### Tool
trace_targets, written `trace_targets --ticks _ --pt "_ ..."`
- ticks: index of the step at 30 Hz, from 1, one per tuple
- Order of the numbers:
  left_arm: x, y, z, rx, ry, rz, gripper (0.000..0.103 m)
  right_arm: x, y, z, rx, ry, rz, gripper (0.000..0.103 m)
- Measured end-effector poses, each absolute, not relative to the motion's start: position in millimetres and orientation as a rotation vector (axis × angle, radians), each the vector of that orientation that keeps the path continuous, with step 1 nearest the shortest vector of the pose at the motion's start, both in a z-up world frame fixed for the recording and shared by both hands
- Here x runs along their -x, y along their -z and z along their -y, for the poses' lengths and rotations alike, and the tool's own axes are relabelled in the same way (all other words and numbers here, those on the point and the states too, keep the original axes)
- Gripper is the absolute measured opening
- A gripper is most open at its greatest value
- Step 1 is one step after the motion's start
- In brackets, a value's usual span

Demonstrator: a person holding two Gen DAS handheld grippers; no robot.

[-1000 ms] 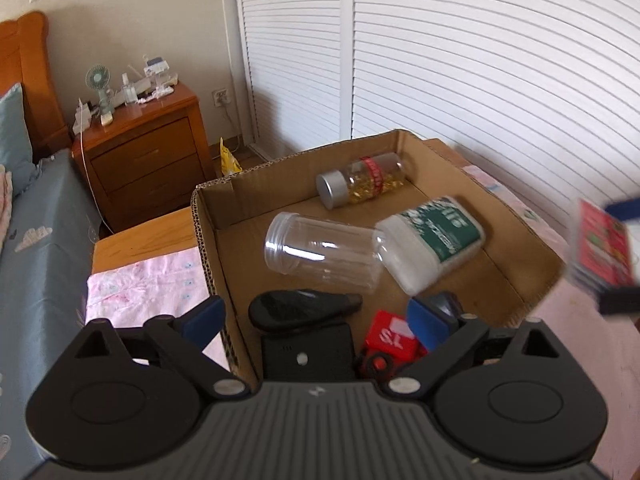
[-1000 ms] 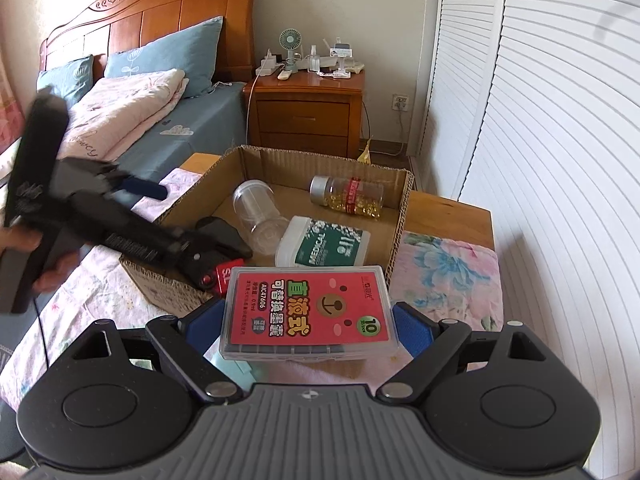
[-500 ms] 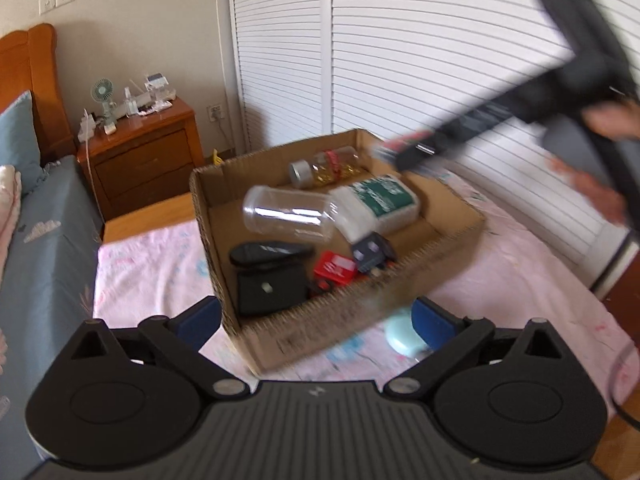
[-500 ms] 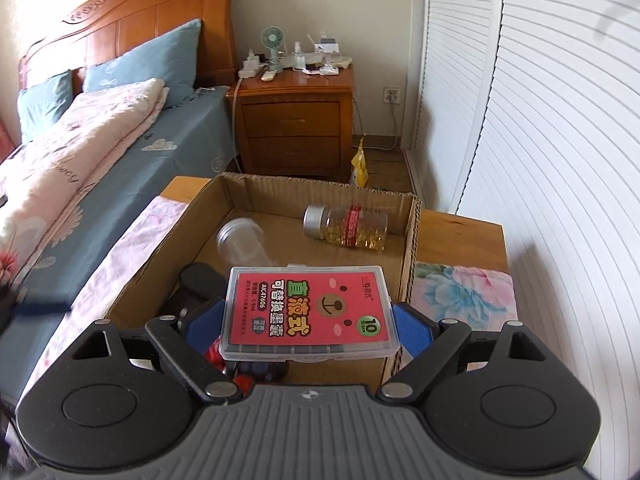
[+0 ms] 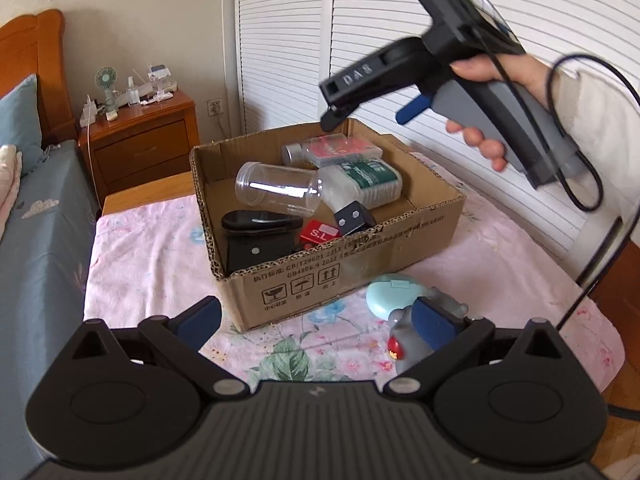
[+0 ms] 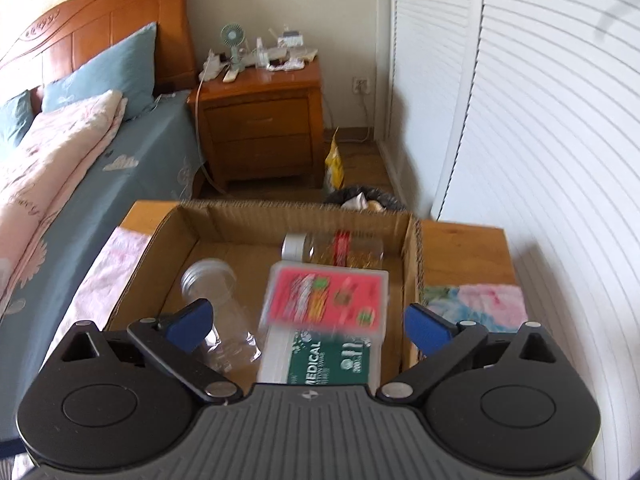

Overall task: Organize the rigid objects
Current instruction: 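Carry the black case and red card case into the box and open both tools, then move the right tool to the gray elephant toy while the left tool approaches the light-blue round case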

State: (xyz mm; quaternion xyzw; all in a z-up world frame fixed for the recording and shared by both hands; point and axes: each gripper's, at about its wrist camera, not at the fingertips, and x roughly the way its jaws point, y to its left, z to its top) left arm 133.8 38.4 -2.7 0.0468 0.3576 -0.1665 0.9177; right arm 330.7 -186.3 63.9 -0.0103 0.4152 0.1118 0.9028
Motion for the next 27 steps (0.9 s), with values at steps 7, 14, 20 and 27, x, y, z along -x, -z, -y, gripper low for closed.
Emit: trace_targets --ticks 7,14,20,27 --pt "-131.6 6.0 -42.4 -0.079 0.316 -0.749 0.101 -300.3 -58.8 184.1 0.109 -0.213 -0.879 0.103" --pt "-127.7 8.1 -45.0 -0.090 0.256 -0.751 0.101 -258.7 -59.5 190.4 0.068 -0.223 -0.848 0.103" --pt "-121.7 10.8 -49.3 -0.100 0.243 -0.747 0.101 -221.2 -47.4 194.2 0.038 -0.202 -0.827 0.103" --pt "-116.4 15.8 -54.6 -0.083 0.238 -0.768 0.101 -181.1 -18.0 215.5 -0.046 -0.098 -0.838 0.103"
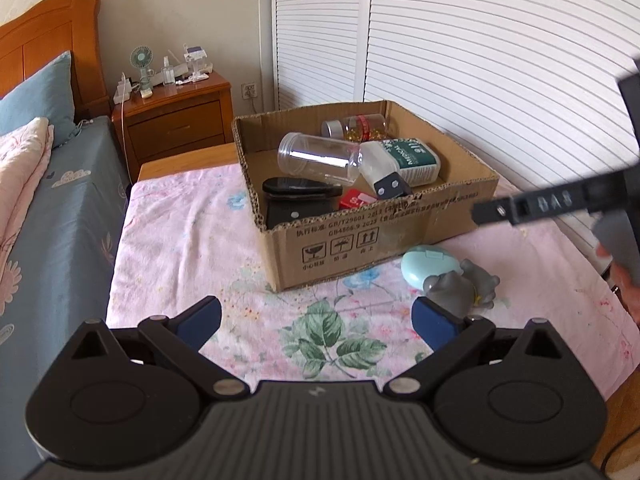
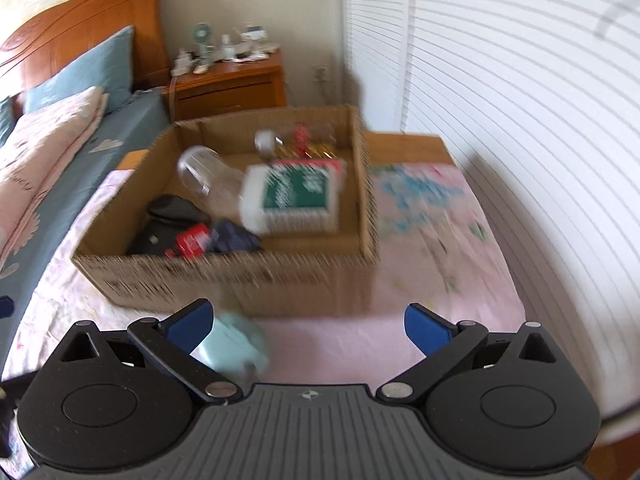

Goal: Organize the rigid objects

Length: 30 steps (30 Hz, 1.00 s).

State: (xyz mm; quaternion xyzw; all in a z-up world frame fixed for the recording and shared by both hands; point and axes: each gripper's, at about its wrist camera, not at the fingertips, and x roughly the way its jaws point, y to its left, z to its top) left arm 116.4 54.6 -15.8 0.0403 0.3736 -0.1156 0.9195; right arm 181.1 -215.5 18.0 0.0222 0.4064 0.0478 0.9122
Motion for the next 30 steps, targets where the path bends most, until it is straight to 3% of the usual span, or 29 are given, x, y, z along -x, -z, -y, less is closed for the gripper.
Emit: trace_targets --ticks 6,17,24,30 --pt "-112.9 18.1 -58.5 -0.068 0.230 -0.773 0.101 -158.6 -0.8 211.0 -0.158 -0.272 -0.862 0.103" --pt "-110.4 18.3 -68.1 -0.058 0.195 -0.781 0.101 -162.2 33.4 171.8 -0.106 -0.271 -0.909 0.103" --pt "-112.9 21.5 -66.7 -0.061 0.188 -0.795 0.101 -161.3 38.1 166.8 -0.094 -0.279 -0.907 0.081" --pt "-115.5 23.3 -61.8 -0.072 0.192 -0.803 0.101 -156.3 33.7 170.2 -0.081 -0.289 -0.901 0.077"
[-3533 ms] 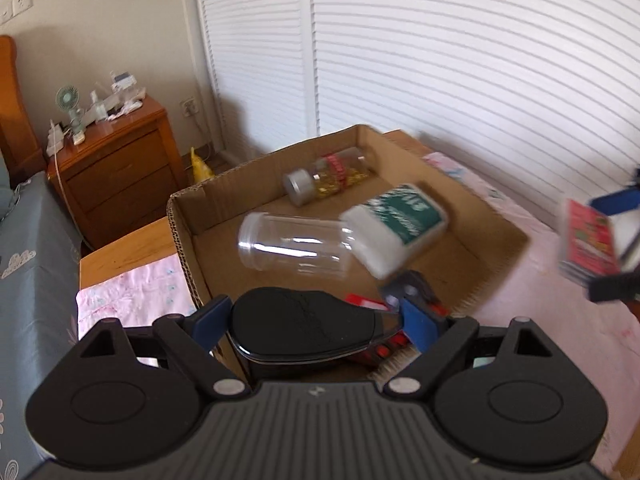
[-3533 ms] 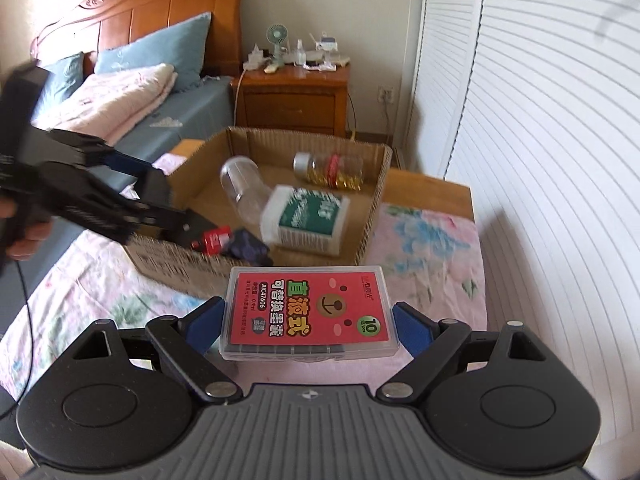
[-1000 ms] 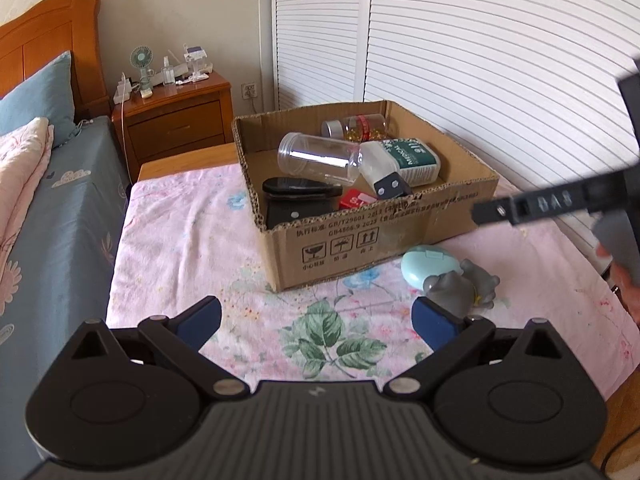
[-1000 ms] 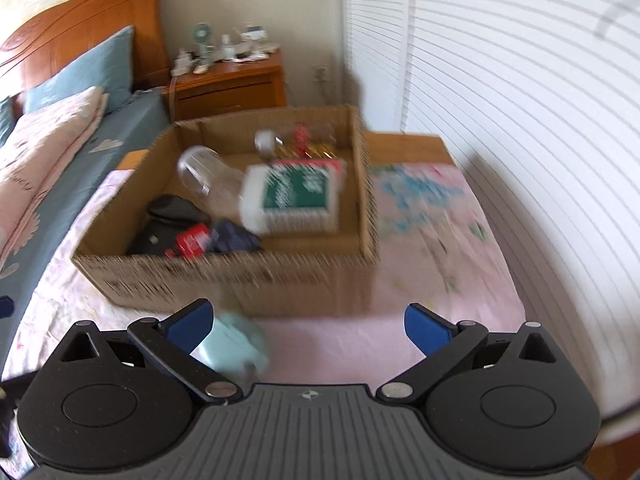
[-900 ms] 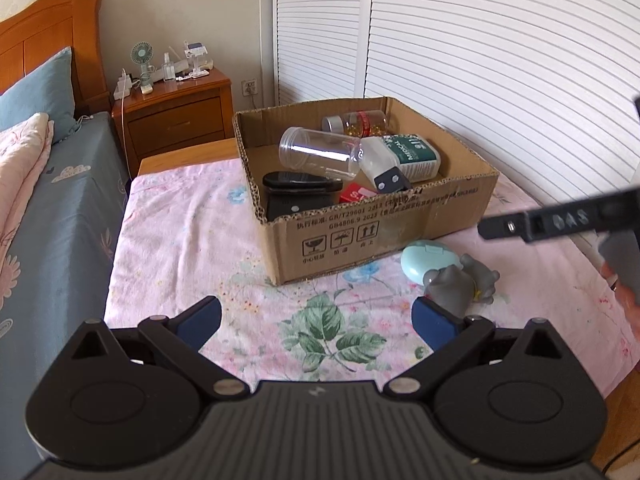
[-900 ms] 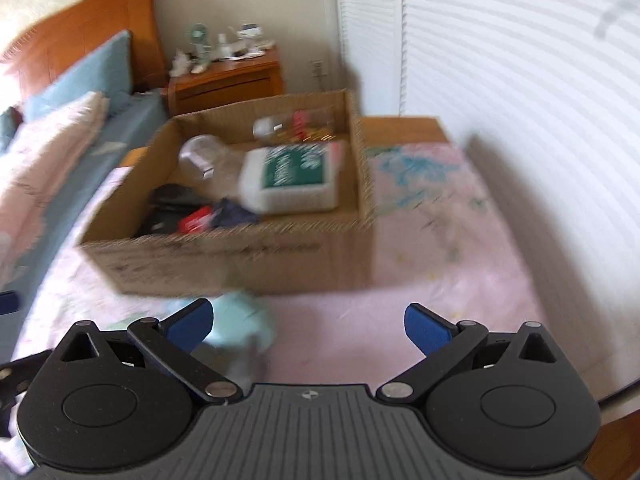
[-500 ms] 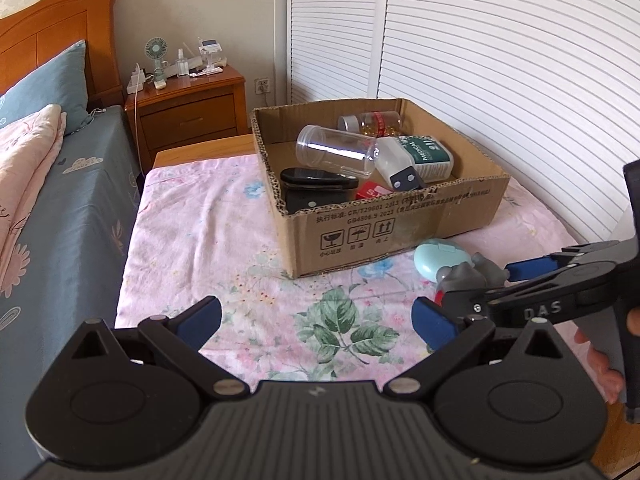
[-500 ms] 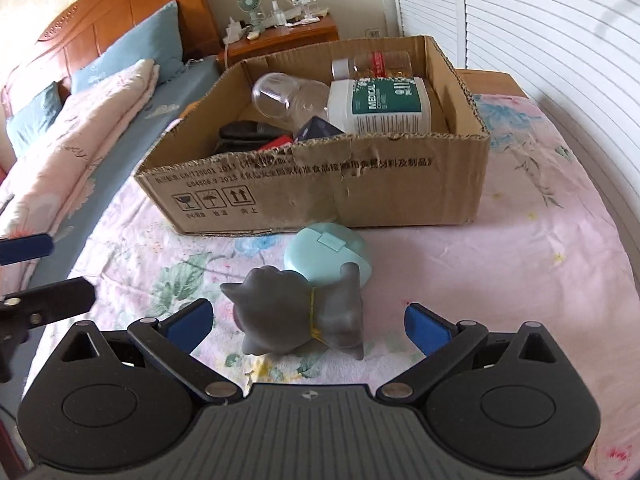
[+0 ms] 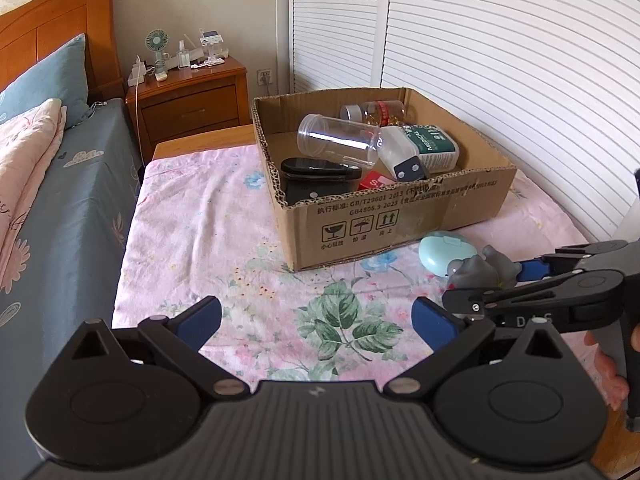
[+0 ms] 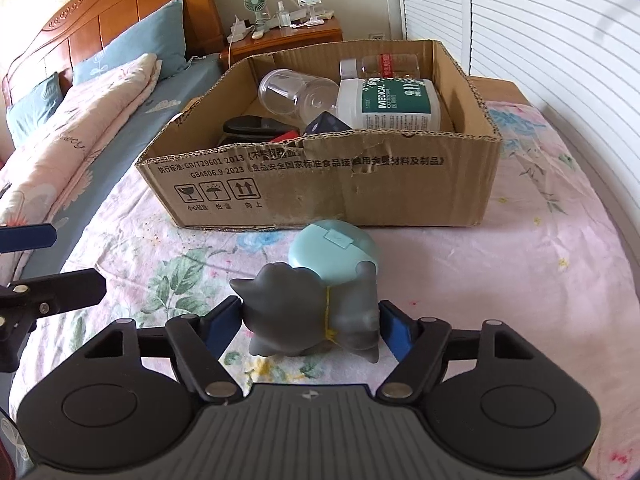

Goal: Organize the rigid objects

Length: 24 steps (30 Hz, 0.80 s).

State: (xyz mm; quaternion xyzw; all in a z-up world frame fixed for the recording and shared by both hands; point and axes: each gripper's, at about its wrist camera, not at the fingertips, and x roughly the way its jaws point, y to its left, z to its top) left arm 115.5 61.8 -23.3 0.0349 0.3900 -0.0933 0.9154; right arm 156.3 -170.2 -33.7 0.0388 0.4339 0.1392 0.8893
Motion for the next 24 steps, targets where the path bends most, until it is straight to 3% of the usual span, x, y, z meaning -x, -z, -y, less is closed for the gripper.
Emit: trace_targets --ticks 12,13,15,17,24 --pt "-132.0 28.7 -33.7 -0.089 0.235 -0.825 0.101 -143.2 24.2 202.7 -0.033 -0.227 -0.885 0.077" --pt "-134.6 29.3 -29.7 -0.091 0.238 -0.826 0.101 -141.0 24.6 205.0 -0.030 -0.228 -0.882 0.079" --pt "-140.4 30.8 -20.8 -0.092 0.248 -0.826 0.101 -137.0 25.9 208.5 -0.024 -0.241 -0.880 0.095" --pt "-147.8 33.1 -12.2 -0.089 0.251 -0.834 0.101 -132.9 27.6 211.3 -0.004 -0.255 -0.880 0.103" --pt "-171.8 45.0 16.3 -0.059 0.250 -0.862 0.101 -130.9 47.7 218.8 0.095 -0.233 -0.941 0.103"
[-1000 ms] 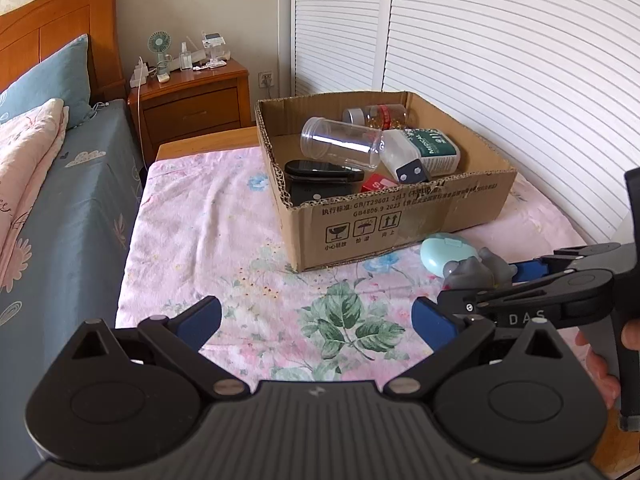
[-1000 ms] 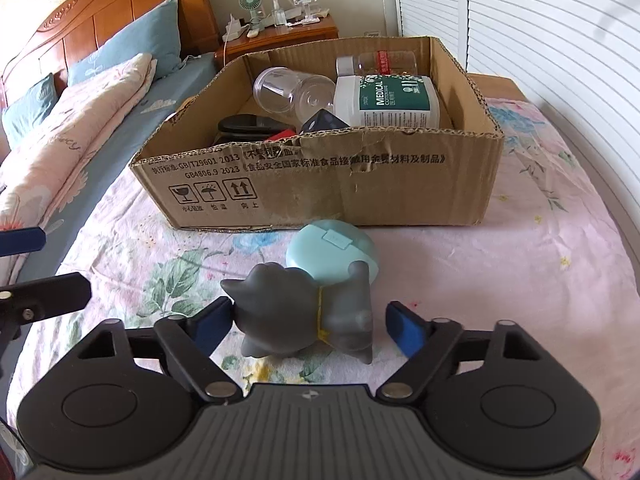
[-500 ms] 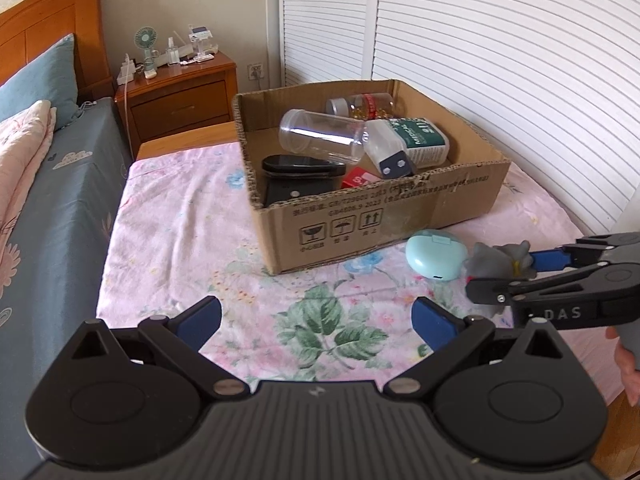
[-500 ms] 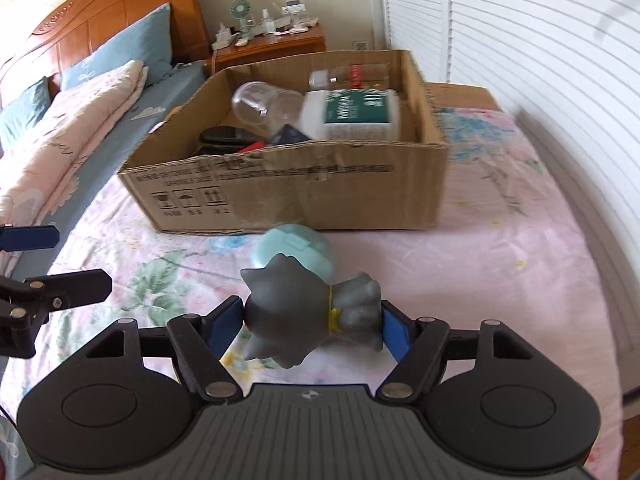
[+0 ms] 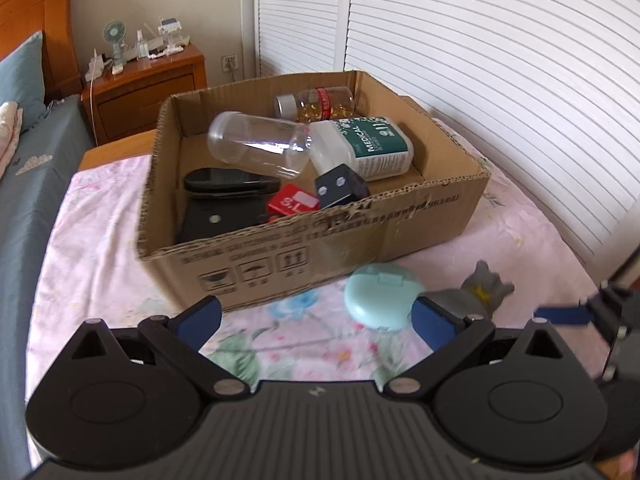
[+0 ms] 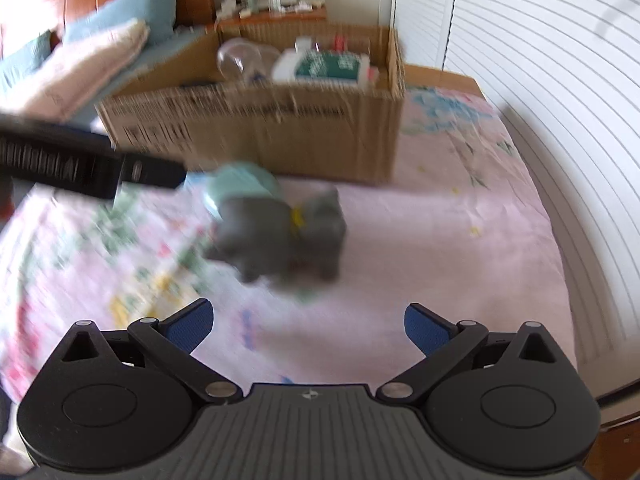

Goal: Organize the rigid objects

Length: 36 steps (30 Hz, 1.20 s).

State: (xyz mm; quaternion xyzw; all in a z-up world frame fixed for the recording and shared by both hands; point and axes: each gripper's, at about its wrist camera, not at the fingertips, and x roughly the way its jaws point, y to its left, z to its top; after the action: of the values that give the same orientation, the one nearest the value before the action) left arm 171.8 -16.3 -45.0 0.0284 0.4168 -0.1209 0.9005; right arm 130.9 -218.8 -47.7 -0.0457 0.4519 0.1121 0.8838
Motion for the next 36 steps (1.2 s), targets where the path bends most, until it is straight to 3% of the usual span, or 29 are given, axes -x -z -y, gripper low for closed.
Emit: trace_targets --ticks 20,36 --pt "-207.0 83.8 58.1 0.111 0.022 -0.966 0.101 -115.9 54.6 220.4 0.179 -0.329 -0.864 0.103" --pt "-176.0 90.2 -5.1 0.022 -0.017 -0.981 0.102 -111.4 56.8 223.6 0.174 -0.341 -0.822 0.103"
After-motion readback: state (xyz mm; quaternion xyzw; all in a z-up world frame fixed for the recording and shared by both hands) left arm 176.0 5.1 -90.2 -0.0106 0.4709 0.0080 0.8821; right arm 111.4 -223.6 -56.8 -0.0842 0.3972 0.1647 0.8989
